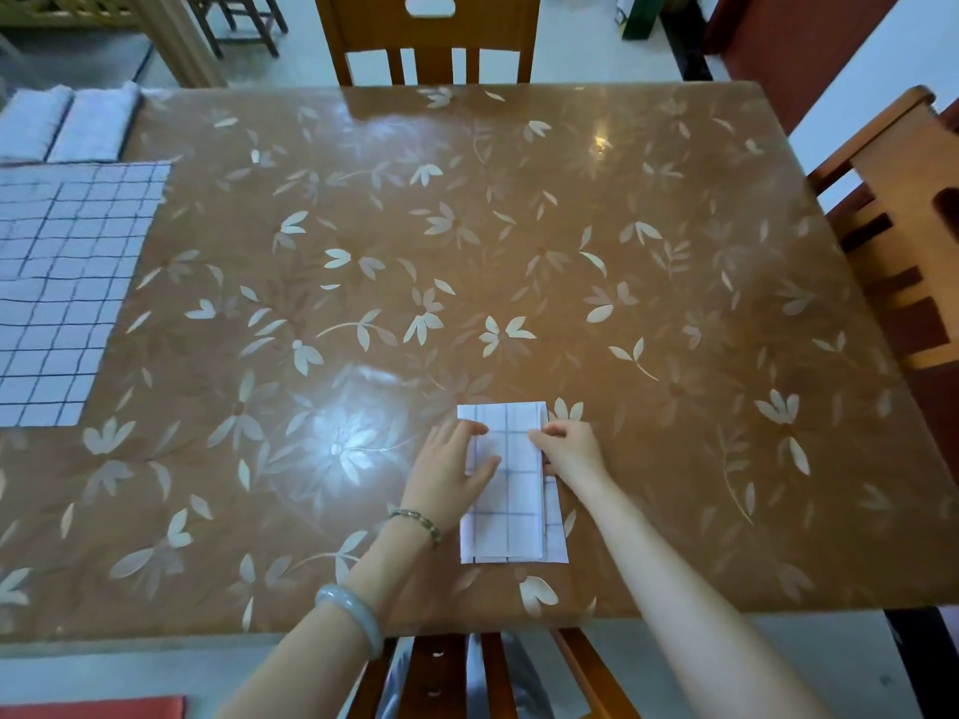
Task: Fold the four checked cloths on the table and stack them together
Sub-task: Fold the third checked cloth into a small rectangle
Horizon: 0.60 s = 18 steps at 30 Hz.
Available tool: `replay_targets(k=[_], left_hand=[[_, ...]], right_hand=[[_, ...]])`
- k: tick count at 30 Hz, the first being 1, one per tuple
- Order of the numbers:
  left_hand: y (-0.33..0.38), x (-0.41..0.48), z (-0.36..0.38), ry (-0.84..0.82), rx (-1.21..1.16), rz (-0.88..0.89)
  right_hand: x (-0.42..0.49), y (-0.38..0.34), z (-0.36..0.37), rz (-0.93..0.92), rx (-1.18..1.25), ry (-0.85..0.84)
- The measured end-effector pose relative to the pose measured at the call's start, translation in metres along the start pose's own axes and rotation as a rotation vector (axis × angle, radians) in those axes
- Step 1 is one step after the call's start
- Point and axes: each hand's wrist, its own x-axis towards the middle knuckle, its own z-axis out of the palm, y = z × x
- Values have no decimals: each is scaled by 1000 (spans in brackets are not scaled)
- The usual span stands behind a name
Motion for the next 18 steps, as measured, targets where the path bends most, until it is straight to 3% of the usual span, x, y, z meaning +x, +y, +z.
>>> replay_targets(k=[8,18], left_hand=[[-42,24,-24,-315,370,206],[-55,25,-7,-321,510,303]], right_hand=[[-4,-7,1,-72,-148,82],[-6,-5,1,-70,-140,159]])
